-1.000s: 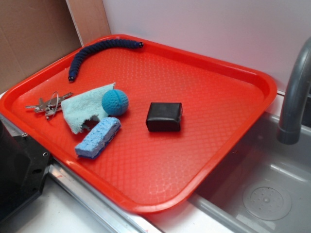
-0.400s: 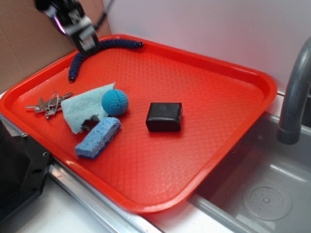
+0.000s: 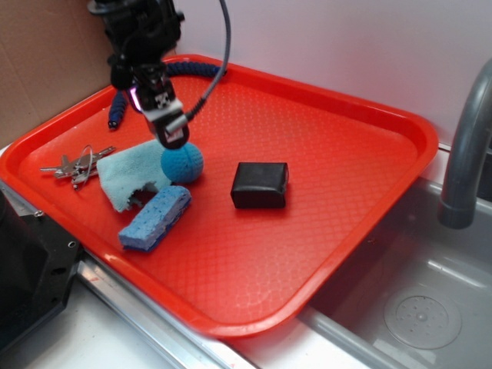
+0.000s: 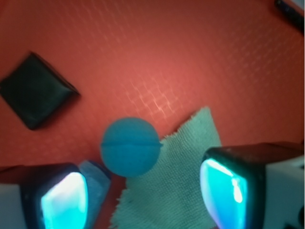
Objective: Grab the blue ball.
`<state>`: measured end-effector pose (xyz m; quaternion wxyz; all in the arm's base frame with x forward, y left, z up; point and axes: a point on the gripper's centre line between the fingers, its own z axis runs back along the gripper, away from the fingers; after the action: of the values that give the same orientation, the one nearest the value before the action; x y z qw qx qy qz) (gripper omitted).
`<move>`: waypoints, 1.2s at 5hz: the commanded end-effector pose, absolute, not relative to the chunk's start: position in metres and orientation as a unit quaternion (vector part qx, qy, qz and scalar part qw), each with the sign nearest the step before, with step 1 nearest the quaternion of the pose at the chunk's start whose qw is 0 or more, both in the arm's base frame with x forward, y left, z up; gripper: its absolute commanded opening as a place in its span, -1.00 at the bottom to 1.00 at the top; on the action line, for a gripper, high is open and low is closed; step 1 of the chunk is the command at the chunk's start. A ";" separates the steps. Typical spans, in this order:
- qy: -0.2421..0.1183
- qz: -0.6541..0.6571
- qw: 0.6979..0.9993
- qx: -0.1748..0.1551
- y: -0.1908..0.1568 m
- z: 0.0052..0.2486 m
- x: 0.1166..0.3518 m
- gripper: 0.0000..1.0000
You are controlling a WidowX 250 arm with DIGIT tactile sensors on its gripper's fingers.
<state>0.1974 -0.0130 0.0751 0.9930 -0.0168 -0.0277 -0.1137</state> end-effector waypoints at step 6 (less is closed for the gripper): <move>-0.076 -0.086 0.993 -0.011 -0.017 0.102 0.203 -1.00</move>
<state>0.1986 -0.0163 0.0916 0.9949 -0.0116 -0.0556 -0.0833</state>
